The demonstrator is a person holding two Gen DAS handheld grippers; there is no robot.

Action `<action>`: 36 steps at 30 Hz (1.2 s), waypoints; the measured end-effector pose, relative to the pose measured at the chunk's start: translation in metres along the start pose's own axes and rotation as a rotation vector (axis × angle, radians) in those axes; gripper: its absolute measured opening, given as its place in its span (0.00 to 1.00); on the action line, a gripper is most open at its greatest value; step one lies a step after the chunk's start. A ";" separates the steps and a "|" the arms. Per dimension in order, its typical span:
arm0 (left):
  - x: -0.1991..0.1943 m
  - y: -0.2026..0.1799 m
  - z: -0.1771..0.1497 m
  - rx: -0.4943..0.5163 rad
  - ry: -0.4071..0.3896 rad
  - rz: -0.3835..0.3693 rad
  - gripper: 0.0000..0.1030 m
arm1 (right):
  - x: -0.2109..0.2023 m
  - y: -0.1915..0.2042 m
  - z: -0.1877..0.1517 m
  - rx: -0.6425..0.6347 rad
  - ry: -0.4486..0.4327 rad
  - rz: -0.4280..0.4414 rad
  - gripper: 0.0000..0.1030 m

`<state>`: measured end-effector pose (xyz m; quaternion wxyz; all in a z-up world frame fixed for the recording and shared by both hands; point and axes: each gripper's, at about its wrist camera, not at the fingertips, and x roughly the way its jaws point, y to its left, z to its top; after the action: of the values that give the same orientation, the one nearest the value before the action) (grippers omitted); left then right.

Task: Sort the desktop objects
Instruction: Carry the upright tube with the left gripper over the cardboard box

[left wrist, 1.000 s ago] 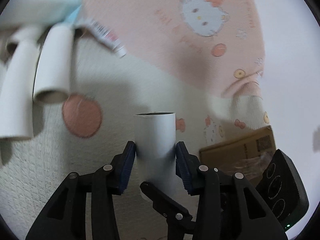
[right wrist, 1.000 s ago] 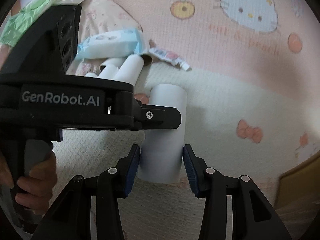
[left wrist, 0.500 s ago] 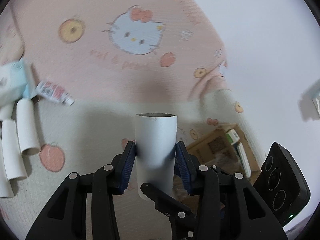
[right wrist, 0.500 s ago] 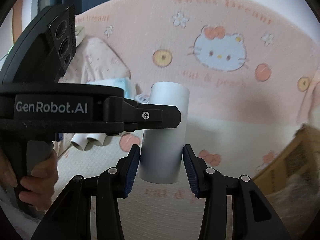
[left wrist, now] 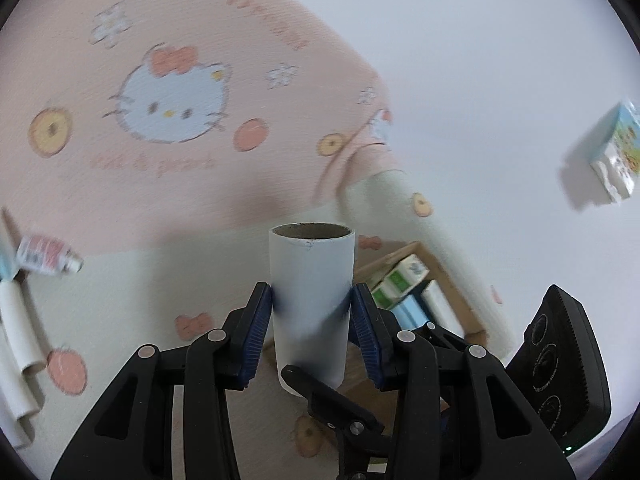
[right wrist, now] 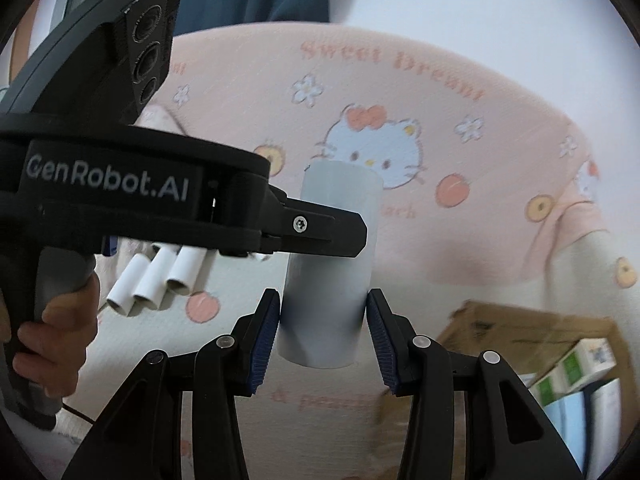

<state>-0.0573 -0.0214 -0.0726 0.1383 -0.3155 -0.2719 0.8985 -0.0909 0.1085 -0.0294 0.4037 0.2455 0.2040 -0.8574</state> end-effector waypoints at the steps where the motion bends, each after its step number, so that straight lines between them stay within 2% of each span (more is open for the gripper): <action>1: 0.002 -0.006 0.004 0.017 0.003 -0.005 0.44 | -0.004 -0.005 0.003 0.004 -0.003 -0.006 0.41; 6: 0.019 -0.028 0.015 0.079 0.042 -0.021 0.44 | -0.007 -0.032 0.017 0.041 0.037 -0.016 0.41; 11: 0.031 -0.049 0.023 0.146 0.060 -0.033 0.44 | -0.011 -0.060 0.027 0.165 0.073 0.053 0.41; 17: 0.043 -0.063 0.038 0.128 0.106 -0.104 0.44 | -0.026 -0.071 0.036 0.074 0.061 -0.028 0.41; 21: 0.065 -0.067 0.043 0.104 0.176 -0.154 0.44 | -0.020 -0.082 0.037 -0.018 0.104 -0.077 0.41; 25: 0.086 -0.078 0.044 0.109 0.212 -0.162 0.44 | -0.015 -0.095 0.033 -0.053 0.155 -0.100 0.41; 28: 0.102 -0.089 0.043 0.132 0.250 -0.161 0.44 | -0.021 -0.110 0.025 -0.034 0.184 -0.096 0.41; 32: 0.126 -0.094 0.039 0.113 0.326 -0.171 0.44 | -0.022 -0.128 0.016 0.006 0.224 -0.079 0.41; 36: 0.150 -0.097 0.034 0.080 0.413 -0.133 0.44 | -0.019 -0.142 0.004 0.072 0.285 -0.024 0.41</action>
<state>-0.1859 0.1069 -0.0683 0.2625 -0.4685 -0.2223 0.8138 -0.1938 0.2010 0.0062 0.3514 0.3765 0.2313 -0.8254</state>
